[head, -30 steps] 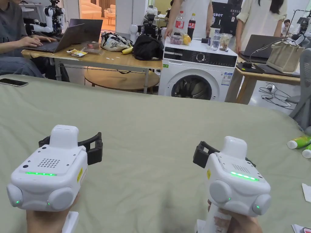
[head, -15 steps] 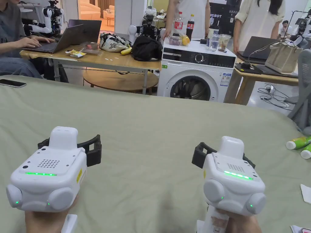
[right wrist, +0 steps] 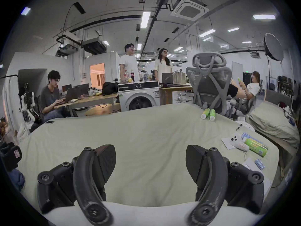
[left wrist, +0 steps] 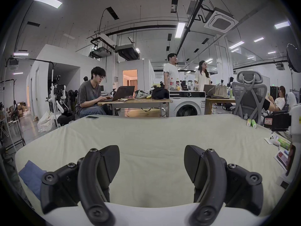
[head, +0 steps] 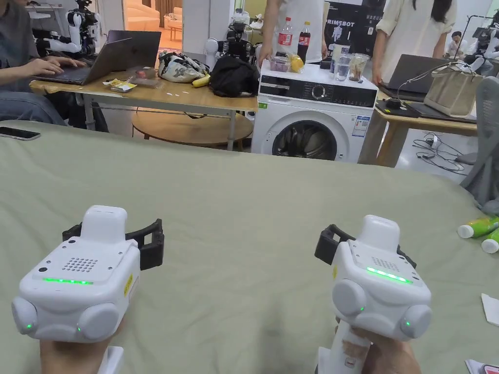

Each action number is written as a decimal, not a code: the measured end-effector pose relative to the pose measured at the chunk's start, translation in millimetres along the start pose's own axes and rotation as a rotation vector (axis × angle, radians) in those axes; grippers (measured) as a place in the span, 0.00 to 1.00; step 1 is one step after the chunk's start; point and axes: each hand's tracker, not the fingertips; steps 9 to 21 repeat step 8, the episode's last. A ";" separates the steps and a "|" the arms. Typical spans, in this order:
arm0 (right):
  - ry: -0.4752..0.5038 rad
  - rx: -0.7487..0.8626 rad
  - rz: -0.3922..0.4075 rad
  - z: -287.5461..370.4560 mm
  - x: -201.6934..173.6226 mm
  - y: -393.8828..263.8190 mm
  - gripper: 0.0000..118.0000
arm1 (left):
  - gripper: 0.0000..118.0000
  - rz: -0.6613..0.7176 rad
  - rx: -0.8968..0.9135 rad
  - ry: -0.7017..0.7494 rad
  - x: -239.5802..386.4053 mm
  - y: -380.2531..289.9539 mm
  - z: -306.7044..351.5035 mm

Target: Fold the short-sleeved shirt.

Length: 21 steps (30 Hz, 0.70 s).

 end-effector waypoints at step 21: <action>0.105 -0.010 0.049 -3.7 6.4 -10.7 0.76 | 0.70 0.007 -0.002 0.013 -3.4 -0.4 -1.3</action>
